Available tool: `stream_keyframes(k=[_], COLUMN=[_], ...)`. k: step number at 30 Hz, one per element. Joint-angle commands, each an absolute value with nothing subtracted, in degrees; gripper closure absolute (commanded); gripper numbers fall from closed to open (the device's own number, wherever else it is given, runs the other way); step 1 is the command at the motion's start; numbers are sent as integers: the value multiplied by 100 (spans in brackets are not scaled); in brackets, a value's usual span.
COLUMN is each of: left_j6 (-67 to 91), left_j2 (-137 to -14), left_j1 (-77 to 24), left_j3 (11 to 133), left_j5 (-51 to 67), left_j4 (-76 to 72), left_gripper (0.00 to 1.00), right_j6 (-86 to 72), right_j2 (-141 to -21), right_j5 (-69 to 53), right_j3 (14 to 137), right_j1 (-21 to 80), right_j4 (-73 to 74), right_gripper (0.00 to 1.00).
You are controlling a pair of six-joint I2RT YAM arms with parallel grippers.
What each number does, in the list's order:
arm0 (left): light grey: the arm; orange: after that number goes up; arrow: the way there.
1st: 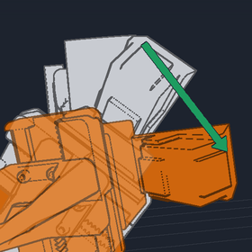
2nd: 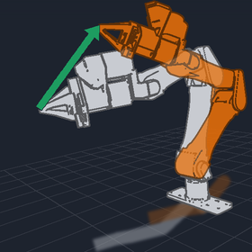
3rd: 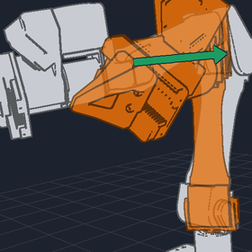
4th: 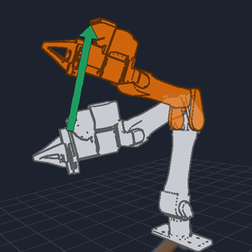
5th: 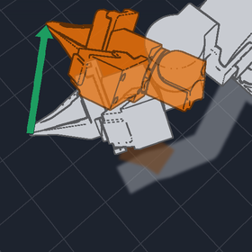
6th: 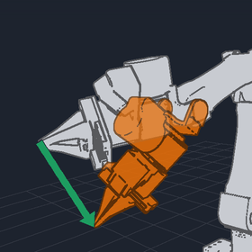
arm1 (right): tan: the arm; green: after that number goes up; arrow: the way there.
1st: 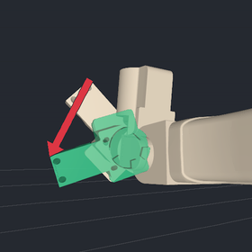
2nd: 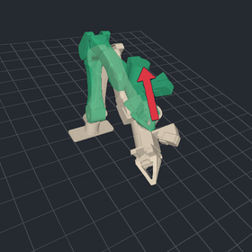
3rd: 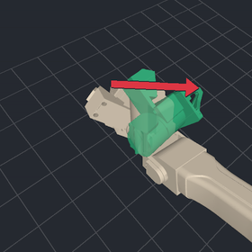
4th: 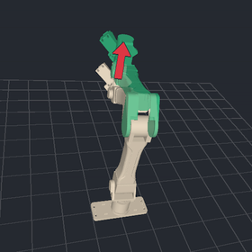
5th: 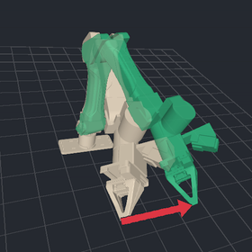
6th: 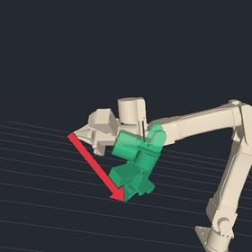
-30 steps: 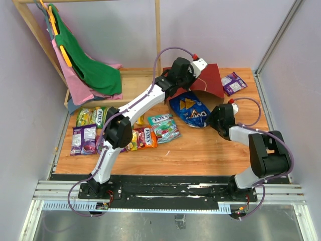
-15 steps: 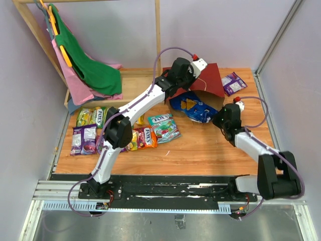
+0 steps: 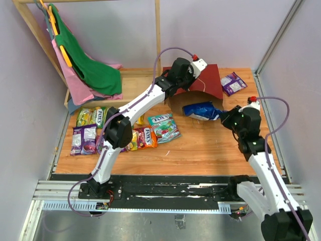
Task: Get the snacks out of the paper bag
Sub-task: Take out the snack from the paper bag, then place the snack at the center of the board.
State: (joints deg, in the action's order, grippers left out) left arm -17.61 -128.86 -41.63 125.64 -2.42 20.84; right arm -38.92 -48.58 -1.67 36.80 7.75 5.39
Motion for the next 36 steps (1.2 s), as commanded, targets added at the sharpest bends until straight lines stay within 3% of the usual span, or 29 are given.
stream_keyframes(k=[1, 7, 20, 22, 24, 25, 27, 28, 31, 36], left_j6=[-1853, -1858, -1922, -1933, -1942, -1938, -1929, -1925, -1925, -1928], left_j2=[-12832, -12832, -12823, -12816, -12814, -12819, -12819, -12819, -12828, -12861], left_j1=[-4091, -4091, -4096, -4095, -4091, -4095, -4095, -4096, -4095, -4096], left_j3=[12736, 12745, 12753, 12746, 12745, 12752, 12744, 12744, 12745, 12773], left_j5=[-385, -375, -468, -498, -509, -502, -478, -468, -466, -443], left_j4=[2063, 2065, 2064, 2057, 2044, 2047, 2048, 2048, 2056, 2065], left_gripper=[97, 97, 97, 97, 97, 97, 97, 97, 97, 97], right_j6=[-3532, -3725, -3490, -3518, -3534, -3560, -3638, -3661, -3647, -4046], right_j2=[-4240, -4202, -4907, -4977, -5000, -5005, -4986, -4951, -4830, -4583], right_j5=[-333, -1944, -1975, -2098, -2216, -2326, -2510, -2540, -2432, -2297], right_j3=[3922, 3666, 4227, 4271, 4284, 4281, 4263, 4265, 4485, 4428], right_j1=[255, -1348, -2495, -2739, -3011, -3209, -3474, -3553, -3584, -3375], right_j4=[1334, 1323, 1480, 1464, 1465, 1463, 1464, 1473, 1867, 2638], right_gripper=[99, 99, 98, 91, 77, 68, 38, 29, 21, 18])
